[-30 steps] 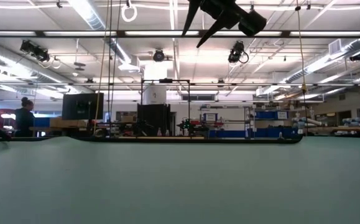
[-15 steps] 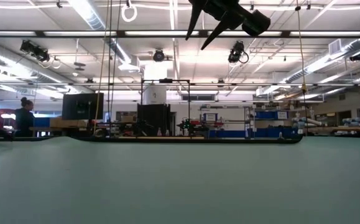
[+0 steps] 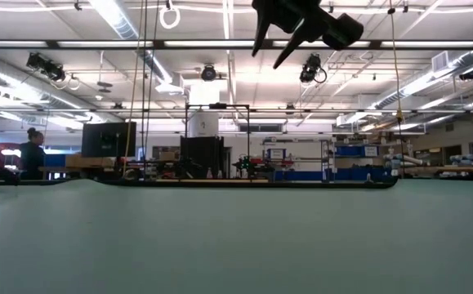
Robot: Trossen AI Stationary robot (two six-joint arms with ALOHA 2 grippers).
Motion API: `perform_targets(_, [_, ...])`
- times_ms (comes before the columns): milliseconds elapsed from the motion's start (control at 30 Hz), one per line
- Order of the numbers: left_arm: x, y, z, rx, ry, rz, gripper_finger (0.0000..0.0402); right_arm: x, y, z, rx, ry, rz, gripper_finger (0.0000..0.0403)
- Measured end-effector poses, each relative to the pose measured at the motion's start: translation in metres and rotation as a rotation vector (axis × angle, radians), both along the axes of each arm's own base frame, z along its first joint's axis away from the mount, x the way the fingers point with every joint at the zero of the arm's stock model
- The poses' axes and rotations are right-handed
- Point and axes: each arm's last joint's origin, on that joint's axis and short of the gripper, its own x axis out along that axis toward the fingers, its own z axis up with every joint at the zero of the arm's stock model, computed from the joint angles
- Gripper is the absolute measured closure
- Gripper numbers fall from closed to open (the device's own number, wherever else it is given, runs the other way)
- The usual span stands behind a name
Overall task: Sort flowers into vase by color
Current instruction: Put the red flowers into the transparent flower vase
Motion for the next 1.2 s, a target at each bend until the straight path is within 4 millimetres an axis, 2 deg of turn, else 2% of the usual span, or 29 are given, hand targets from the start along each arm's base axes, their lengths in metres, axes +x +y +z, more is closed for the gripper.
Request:
perform_targets(100, [0.000, -0.005, -0.011, 0.024, 0.040, -0.004, 0.0393, 0.000, -0.002, 0.000, 0.008, 0.004, 0.004, 0.0251])
perform_targets(300, [-0.002, -0.013, -0.019, 0.051, 0.077, -0.033, 0.0393, 0.000, -0.005, 0.000, 0.008, 0.008, 0.018, 0.0251])
perform_targets(600, [0.002, -0.024, -0.025, 0.096, 0.059, -0.066, 0.0393, 0.001, -0.011, 0.000, 0.011, 0.008, 0.009, 0.0251])
perform_targets(867, [0.006, -0.028, -0.023, 0.084, 0.003, -0.058, 0.0393, 0.002, -0.012, 0.000, 0.041, 0.004, 0.013, 0.0251])
perform_targets(1200, [0.009, -0.031, -0.028, 0.120, 0.019, -0.061, 0.0387, 0.002, -0.012, 0.000, 0.044, 0.004, 0.011, 0.0251])
